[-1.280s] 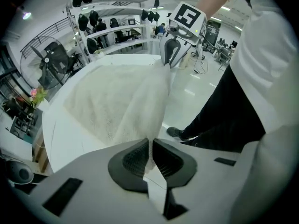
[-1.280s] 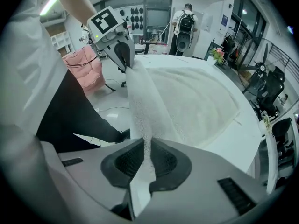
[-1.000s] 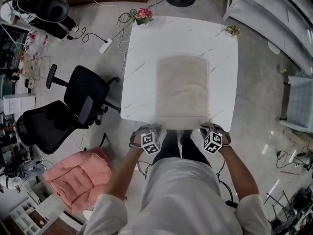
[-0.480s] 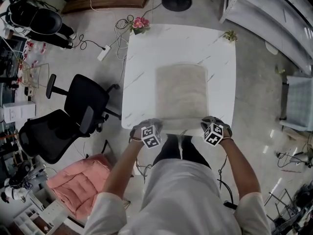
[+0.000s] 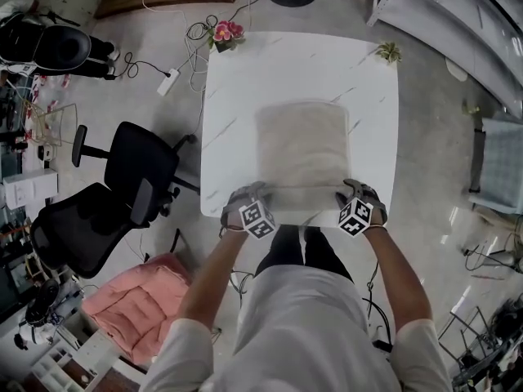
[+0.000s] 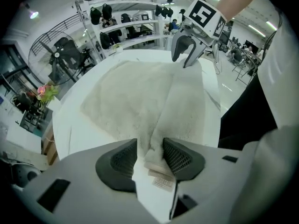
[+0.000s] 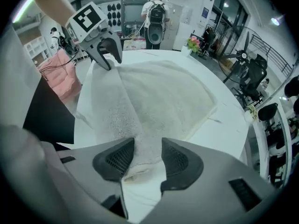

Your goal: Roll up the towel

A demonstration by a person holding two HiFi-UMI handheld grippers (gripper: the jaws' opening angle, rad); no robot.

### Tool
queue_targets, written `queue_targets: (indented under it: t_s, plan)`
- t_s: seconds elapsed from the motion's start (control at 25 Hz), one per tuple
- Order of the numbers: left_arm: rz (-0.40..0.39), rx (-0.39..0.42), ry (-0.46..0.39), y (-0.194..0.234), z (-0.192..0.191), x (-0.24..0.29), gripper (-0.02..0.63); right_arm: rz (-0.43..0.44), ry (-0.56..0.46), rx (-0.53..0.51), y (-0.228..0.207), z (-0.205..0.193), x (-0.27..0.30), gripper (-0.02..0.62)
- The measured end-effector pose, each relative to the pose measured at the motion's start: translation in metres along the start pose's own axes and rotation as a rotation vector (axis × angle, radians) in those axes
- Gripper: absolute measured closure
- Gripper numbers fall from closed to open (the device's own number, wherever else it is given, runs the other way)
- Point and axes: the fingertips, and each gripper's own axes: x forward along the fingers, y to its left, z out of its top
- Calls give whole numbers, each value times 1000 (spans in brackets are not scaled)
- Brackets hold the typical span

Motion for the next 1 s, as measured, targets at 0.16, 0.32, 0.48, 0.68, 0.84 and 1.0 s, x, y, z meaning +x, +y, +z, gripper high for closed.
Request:
queue_targets:
  t_s: [0.16,0.32,0.48,0.68,0.84,1.0]
  plan:
    - [2,-10,-7,3,4,-3,414,-5,6,20,-3,0,2,394]
    - [16,-10,-28,2,3,-18,411,-16,-29,25,-3,6,-13,393]
    - [21,-28,-64,-6,8,-45,399,-42,-107,37,-2,9,-40,396]
    - [-8,-16,-119,-43,15,-65,411,6,-142,24,24,2,-54,422]
    - [-7,-2,-89,-65,3,-47,433,63,-106,-29,52,-11,-44,426]
    - [-1,-25,-60,-72,-3,-25,449,48,-78,-67,55,-21,-31,425]
